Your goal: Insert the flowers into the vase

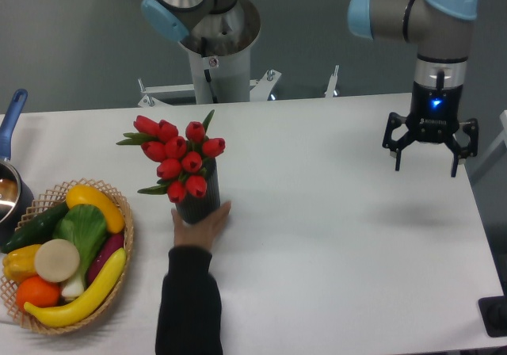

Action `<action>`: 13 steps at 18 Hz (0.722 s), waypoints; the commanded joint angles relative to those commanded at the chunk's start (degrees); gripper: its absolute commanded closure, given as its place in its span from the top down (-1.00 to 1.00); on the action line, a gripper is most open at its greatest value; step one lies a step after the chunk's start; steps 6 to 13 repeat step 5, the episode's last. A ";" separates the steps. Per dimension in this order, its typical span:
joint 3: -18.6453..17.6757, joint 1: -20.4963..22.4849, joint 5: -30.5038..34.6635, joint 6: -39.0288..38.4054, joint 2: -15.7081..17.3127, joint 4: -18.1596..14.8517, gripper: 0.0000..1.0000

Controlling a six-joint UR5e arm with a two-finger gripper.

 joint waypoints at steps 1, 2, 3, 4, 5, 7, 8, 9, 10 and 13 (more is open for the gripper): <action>0.00 0.00 1.85 1.58 0.00 -1.40 1.00; 0.00 0.00 3.78 3.08 0.00 -2.72 1.00; 0.00 0.00 5.54 4.05 0.00 -3.86 1.00; 0.00 0.00 6.95 4.58 0.00 -4.40 1.00; -0.09 0.00 7.40 4.68 0.09 -4.66 1.00; -0.09 0.00 7.40 4.68 0.09 -4.66 1.00; -0.09 0.00 7.40 4.68 0.09 -4.66 1.00; -0.09 0.00 7.40 4.68 0.09 -4.66 1.00; -0.09 0.00 7.40 4.68 0.09 -4.66 1.00; -0.09 0.00 7.40 4.68 0.09 -4.66 1.00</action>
